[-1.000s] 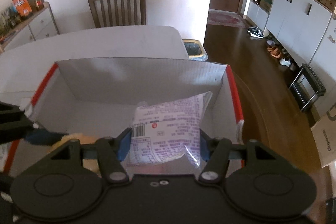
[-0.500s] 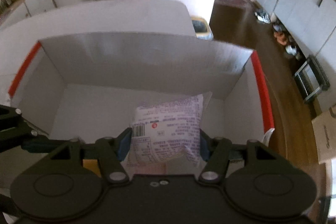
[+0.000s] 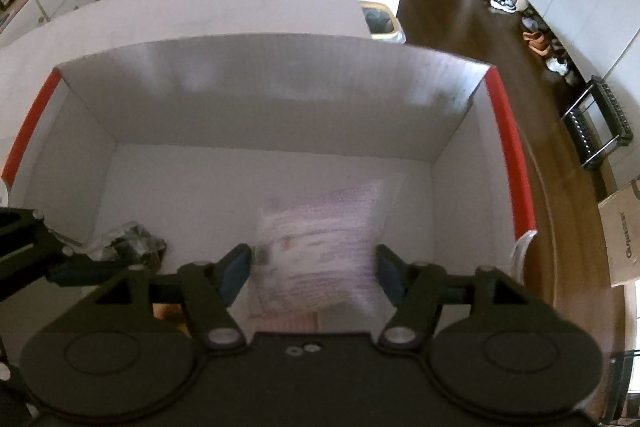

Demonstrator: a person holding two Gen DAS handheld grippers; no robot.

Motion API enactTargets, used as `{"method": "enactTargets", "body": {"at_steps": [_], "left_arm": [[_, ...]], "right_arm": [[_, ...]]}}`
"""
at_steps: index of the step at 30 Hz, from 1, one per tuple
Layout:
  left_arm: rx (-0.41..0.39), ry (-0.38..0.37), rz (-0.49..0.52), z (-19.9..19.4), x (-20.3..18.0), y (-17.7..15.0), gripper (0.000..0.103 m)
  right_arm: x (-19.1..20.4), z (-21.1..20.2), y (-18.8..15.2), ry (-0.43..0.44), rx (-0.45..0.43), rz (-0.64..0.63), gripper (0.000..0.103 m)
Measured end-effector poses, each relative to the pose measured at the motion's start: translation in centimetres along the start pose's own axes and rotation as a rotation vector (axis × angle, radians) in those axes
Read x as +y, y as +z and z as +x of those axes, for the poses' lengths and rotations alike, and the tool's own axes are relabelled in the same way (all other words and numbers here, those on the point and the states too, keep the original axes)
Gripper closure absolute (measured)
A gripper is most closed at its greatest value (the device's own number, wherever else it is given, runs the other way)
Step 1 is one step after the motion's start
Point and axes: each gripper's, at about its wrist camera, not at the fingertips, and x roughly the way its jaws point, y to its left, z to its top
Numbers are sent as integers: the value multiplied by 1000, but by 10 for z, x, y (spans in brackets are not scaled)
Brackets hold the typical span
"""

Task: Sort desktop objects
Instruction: 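Open both tools to release the plush and snack bag into the box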

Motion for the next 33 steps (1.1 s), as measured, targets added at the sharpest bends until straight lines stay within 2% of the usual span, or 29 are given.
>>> {"method": "enactTargets", "body": {"at_steps": [8, 9, 26, 33], "left_arm": [[-54, -9, -28, -20, -1, -4, 36], [-61, -11, -29, -10, 1, 2, 36], [-219, 18, -60, -60, -9, -24, 35], [-299, -2, -82, -89, -13, -44, 35]], "right_arm": [[-4, -14, -4, 25, -41, 7, 34], [-4, -19, -5, 34, -51, 9, 32], [-6, -90, -21, 113, -181, -1, 30], [5, -119, -35, 158, -241, -1, 30]]}}
